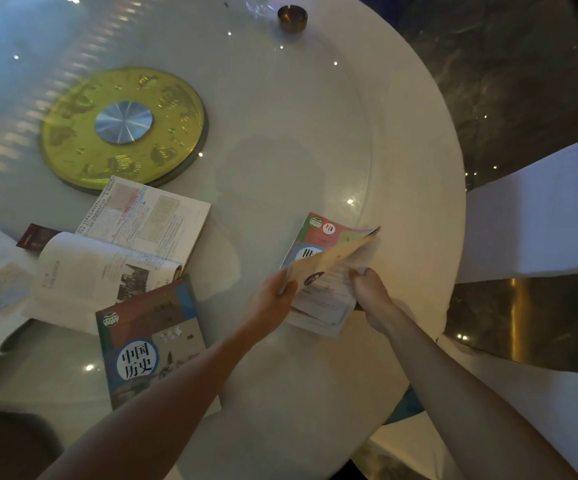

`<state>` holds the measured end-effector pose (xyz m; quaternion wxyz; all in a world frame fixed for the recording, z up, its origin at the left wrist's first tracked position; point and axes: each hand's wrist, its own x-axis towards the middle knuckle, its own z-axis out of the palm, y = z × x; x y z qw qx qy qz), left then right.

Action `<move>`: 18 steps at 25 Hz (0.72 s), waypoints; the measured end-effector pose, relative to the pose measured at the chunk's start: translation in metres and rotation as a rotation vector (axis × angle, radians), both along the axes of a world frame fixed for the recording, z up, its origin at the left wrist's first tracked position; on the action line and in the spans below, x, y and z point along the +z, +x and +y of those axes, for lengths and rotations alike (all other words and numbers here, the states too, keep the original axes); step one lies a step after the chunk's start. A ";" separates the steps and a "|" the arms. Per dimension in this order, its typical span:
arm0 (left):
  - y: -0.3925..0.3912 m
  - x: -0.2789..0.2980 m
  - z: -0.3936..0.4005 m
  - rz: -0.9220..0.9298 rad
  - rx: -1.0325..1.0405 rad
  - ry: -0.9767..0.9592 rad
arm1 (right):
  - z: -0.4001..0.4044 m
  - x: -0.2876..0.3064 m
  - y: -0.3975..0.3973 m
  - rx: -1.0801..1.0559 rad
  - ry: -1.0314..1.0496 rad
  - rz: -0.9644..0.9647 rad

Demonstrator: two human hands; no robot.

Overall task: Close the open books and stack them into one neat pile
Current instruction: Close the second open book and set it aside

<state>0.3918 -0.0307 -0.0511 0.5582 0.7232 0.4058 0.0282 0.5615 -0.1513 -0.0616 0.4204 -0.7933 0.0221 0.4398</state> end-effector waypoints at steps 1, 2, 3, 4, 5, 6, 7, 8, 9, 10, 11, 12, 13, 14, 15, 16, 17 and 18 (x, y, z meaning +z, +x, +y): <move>0.000 -0.002 -0.001 0.023 0.002 0.015 | 0.000 0.001 0.001 -0.024 0.008 0.004; 0.000 -0.002 -0.002 0.040 0.036 0.031 | -0.001 0.000 0.003 -0.044 0.013 0.006; -0.001 0.000 -0.003 0.045 0.090 0.043 | -0.003 0.001 0.004 -0.049 0.006 0.010; -0.002 -0.003 -0.004 0.037 0.143 0.058 | -0.005 0.000 0.005 -0.048 0.001 0.012; -0.002 -0.006 -0.004 0.026 0.176 0.071 | -0.008 0.001 0.005 -0.049 0.008 0.028; -0.003 -0.008 -0.004 0.021 0.175 0.091 | -0.009 0.003 0.005 -0.060 0.038 0.053; -0.003 -0.010 -0.006 0.025 0.118 0.106 | -0.010 0.006 0.005 -0.079 0.085 0.099; -0.003 -0.014 -0.008 0.012 -0.004 0.096 | -0.009 0.010 0.006 -0.093 0.131 0.147; -0.002 -0.016 -0.010 0.012 -0.172 0.043 | -0.007 0.012 0.006 -0.100 0.152 0.174; -0.001 -0.017 -0.014 0.022 -0.354 -0.020 | -0.005 0.013 0.004 -0.089 0.155 0.168; -0.002 -0.018 -0.016 0.063 -0.475 -0.062 | -0.003 0.013 0.003 -0.040 0.131 0.124; -0.002 -0.018 -0.016 0.070 -0.486 -0.087 | -0.003 0.013 0.002 0.009 0.104 0.059; -0.001 -0.020 -0.015 0.047 -0.387 -0.093 | -0.004 0.012 0.001 0.030 0.084 0.000; -0.002 -0.022 -0.012 0.011 -0.250 -0.087 | -0.005 0.014 0.001 0.016 0.080 -0.016; -0.005 -0.023 -0.006 0.031 -0.110 -0.065 | -0.005 0.016 0.003 -0.011 0.114 0.007; -0.009 -0.021 0.002 0.067 0.007 -0.027 | -0.005 0.020 0.004 -0.036 0.166 0.040; -0.014 -0.017 0.010 0.104 0.104 -0.009 | -0.004 0.025 0.004 -0.046 0.213 0.071; -0.020 -0.011 0.018 0.110 0.187 -0.045 | -0.001 0.031 0.003 -0.041 0.256 0.102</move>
